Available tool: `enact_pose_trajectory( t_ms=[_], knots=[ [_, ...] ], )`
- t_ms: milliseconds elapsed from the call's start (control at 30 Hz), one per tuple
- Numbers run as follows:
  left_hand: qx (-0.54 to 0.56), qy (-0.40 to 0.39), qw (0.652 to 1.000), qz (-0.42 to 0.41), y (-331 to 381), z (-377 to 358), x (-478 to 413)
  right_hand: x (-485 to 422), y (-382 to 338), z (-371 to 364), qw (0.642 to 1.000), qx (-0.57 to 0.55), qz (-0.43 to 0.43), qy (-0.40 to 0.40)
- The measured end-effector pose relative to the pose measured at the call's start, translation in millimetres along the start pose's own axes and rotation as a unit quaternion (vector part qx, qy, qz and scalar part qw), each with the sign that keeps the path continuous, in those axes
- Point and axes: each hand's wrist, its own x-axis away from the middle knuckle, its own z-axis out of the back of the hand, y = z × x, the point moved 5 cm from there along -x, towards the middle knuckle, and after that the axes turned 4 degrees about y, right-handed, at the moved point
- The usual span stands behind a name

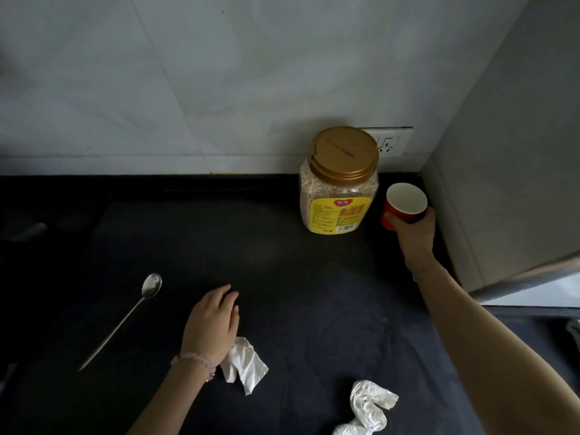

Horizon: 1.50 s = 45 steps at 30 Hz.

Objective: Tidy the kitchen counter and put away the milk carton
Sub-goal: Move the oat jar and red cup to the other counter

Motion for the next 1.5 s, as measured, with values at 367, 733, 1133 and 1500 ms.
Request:
enact_pose_trajectory(
  t_ms=[367,733,1133,1500],
  knots=[
    [0.441,-0.052,0.895,0.048,108.7,48.3,-155.3,7.1,-9.7,6.7,0.999,-0.011,0.036,-0.031],
    [0.536,-0.067,0.841,-0.001,125.9,38.5,-196.9,6.4,-4.9,8.0,0.999,-0.024,0.025,-0.037],
    [0.526,-0.011,0.85,0.025,140.2,41.1,-160.7,17.5,-5.8,23.5,0.998,-0.042,0.039,-0.029],
    [0.598,0.021,0.791,0.124,110.3,73.1,-121.5,51.8,-32.0,39.7,0.994,-0.048,0.062,-0.073]
  ],
)
